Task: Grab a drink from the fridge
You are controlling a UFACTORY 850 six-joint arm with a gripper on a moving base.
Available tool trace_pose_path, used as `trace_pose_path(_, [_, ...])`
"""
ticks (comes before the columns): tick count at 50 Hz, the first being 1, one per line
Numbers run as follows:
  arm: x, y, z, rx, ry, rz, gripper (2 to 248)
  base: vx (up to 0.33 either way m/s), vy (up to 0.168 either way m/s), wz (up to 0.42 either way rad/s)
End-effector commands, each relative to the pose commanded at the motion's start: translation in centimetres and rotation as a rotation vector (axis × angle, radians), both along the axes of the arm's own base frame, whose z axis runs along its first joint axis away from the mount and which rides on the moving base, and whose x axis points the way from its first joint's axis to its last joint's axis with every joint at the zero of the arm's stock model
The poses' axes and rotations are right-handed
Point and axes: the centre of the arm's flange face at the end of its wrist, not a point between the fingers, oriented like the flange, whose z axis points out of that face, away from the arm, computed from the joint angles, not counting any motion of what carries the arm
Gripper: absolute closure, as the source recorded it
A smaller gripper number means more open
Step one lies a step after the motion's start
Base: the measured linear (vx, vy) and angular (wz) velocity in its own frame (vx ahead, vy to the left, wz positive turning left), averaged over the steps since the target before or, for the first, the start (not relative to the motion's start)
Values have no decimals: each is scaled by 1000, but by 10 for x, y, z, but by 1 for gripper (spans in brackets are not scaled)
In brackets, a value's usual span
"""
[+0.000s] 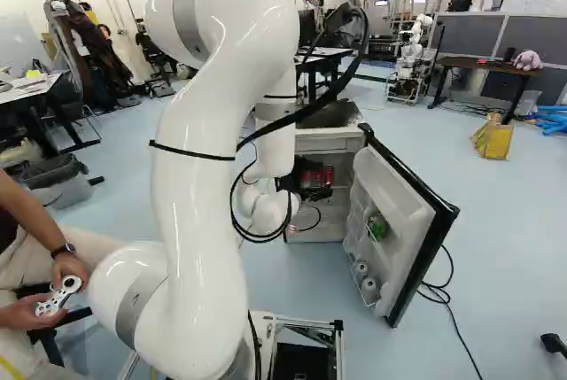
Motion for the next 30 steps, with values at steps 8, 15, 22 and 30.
trace_pose_path(8, [15, -4, -12, 0, 1, 2, 3, 0, 0, 0])
trace_pose_path(15, [28, -8, -23, 0, -1, 4, 3, 0, 0, 0])
trace_pose_path(22, [42, -10, -34, 1, -4, 18, 3, 0, 0, 0])
trace_pose_path(30, [58, -11, -48, 4, -10, 46, 3, 0, 0, 0])
